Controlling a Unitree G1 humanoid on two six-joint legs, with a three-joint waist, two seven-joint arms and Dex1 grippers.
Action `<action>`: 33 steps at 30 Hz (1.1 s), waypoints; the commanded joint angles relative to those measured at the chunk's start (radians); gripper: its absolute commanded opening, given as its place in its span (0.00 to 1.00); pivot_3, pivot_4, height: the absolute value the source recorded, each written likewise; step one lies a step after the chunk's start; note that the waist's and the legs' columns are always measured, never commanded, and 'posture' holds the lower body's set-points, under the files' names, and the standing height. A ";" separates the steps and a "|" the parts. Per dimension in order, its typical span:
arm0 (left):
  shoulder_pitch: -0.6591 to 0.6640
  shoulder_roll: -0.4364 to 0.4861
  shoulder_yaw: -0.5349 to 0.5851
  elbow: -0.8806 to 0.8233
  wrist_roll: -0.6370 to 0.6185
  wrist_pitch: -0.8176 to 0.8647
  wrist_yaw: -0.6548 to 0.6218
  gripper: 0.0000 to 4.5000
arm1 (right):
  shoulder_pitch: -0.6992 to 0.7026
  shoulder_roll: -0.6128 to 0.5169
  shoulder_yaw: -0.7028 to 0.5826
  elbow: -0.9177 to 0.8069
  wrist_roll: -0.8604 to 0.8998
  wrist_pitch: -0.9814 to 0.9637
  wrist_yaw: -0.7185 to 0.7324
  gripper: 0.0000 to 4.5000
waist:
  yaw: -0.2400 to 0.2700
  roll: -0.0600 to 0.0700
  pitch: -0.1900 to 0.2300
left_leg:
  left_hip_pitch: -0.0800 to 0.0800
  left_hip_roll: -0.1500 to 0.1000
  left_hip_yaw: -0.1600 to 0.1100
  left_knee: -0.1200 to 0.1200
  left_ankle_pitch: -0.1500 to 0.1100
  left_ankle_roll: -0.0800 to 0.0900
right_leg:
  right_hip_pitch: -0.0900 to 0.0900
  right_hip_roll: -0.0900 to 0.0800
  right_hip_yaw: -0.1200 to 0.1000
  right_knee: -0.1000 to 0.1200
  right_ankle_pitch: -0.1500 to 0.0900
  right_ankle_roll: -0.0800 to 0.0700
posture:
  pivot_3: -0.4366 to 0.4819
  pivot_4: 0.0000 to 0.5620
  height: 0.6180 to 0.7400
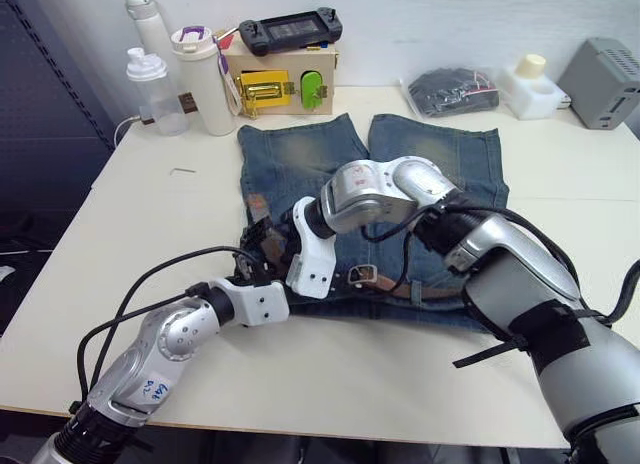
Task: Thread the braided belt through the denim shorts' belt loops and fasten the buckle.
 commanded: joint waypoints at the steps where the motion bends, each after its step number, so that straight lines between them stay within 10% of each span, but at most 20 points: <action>1: 0.057 -0.020 -0.032 0.053 0.036 0.039 -0.029 0.05 | 0.020 -0.006 0.048 0.055 -0.036 0.015 0.094 1.00 | -0.002 0.000 0.000 | 0.000 0.000 -0.001 0.000 0.000 0.000 | 0.000 0.000 0.000 0.001 0.000 0.000 | 0.48 0.27 0.22; 18: 0.051 -0.063 0.012 0.075 0.045 0.035 -0.064 0.05 | 0.275 -0.342 -0.167 -0.390 0.256 0.443 0.593 1.00 | 0.006 0.002 -0.002 | -0.003 -0.001 -0.008 0.003 0.000 0.000 | 0.005 -0.002 0.000 -0.006 -0.001 0.000 | 0.48 0.27 0.22; 33: 0.028 -0.078 0.018 0.101 0.050 0.027 -0.068 0.05 | 0.452 -0.368 -0.317 -0.659 0.273 0.790 0.564 1.00 | 0.010 0.000 -0.002 | -0.004 -0.001 -0.006 0.001 0.001 0.000 | 0.016 -0.014 -0.005 -0.024 -0.010 0.011 | 0.48 0.27 0.22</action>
